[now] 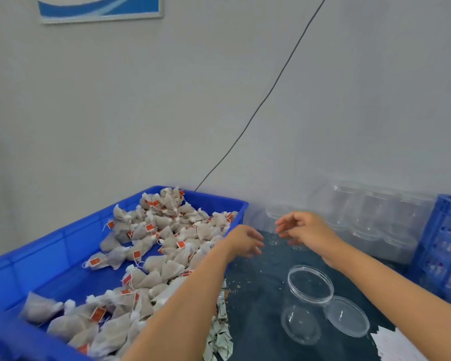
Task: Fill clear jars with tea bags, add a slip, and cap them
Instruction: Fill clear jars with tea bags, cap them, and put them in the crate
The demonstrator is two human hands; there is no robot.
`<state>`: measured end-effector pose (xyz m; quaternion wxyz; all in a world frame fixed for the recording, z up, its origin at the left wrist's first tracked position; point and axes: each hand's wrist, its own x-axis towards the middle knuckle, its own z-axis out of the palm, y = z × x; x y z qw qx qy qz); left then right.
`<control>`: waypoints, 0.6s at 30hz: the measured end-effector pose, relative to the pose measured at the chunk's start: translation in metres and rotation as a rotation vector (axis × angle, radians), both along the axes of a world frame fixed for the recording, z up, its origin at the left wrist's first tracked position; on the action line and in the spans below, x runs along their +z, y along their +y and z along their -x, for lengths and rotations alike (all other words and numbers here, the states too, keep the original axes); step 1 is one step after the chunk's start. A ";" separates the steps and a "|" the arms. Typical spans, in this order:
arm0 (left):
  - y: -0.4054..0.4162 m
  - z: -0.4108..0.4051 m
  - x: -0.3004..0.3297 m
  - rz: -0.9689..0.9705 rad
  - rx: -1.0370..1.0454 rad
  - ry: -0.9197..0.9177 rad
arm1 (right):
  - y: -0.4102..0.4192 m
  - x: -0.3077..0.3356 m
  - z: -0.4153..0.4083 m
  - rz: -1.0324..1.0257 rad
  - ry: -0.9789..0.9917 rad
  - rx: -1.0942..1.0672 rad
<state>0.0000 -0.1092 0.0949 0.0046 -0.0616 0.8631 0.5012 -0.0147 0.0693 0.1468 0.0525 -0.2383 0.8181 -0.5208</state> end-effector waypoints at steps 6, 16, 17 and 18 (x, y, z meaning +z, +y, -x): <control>-0.089 -0.015 -0.005 0.280 0.381 0.167 | -0.068 -0.015 -0.014 0.169 -0.195 0.116; -0.148 0.004 -0.076 0.500 0.352 -0.175 | -0.138 -0.068 0.019 0.154 -0.112 0.059; -0.147 0.008 -0.081 0.533 0.312 -0.202 | -0.142 -0.071 0.023 0.128 -0.081 0.045; -0.146 0.011 -0.086 0.573 0.273 -0.221 | -0.147 -0.073 0.028 0.103 -0.054 0.038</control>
